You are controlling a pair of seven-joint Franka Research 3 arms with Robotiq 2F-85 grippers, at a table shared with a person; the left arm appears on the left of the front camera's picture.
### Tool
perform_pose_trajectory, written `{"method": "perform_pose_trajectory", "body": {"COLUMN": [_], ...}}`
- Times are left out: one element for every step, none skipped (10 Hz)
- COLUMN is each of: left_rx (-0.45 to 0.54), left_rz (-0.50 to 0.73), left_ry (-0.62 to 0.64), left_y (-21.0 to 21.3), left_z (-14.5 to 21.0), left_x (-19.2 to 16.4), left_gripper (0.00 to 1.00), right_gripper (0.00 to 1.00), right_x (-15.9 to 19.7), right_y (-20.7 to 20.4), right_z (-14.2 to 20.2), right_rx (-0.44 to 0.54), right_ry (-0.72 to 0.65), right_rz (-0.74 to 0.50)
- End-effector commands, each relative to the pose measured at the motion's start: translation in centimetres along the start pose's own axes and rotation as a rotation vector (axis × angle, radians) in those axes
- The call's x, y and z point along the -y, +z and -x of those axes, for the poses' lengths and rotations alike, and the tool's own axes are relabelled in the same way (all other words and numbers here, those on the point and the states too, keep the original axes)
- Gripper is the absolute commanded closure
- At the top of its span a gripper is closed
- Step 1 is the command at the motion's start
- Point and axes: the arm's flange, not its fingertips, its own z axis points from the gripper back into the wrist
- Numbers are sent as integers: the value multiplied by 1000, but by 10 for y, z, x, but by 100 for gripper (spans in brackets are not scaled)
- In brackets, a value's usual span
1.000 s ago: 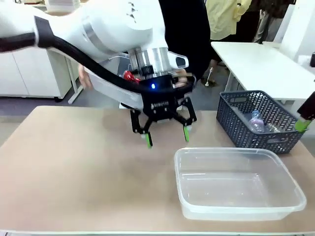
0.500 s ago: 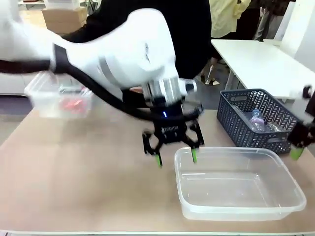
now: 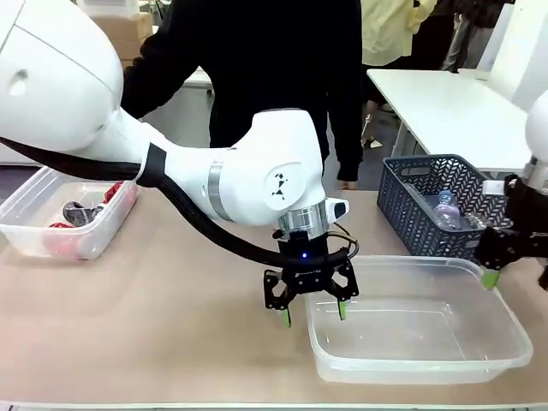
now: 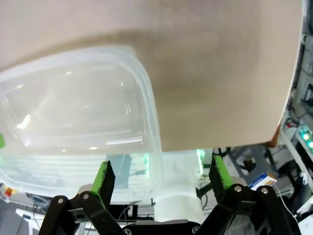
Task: Sort the waste into each basket.
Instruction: Pick up the Organizing box on the right side of the table and lift it.
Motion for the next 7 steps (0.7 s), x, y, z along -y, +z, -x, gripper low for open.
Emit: {"method": "perform_pose_trajectory", "body": {"left_rx": [36,43,41,43,48,48,44], "left_rz": [-11,-7,0,1,5,9,17], "left_ry": [33,41,45,54,59,63,64], "left_y": [11,12,12,13,14,16,17], "left_z": [1,1,0,-1,-2,-3,-4], "left_x": [5,4,4,4,3,2,1], "left_gripper": [0,0,0,0,0,0,0], "right_gripper": [0,0,0,0,0,0,0], "right_x": [-6,-9,-12,-13,-12,-8,-4], "right_y": [-90,-100,-111,-118,-121,-119,-116], "right_z": [41,39,38,39,42,45,47], "right_rx": [28,16,0,-30,-49,-50,-40], "right_ry": [23,34,53,65,69,61,49], "right_rz": [-51,-48,-36,-33,-14,-11,-2]}}
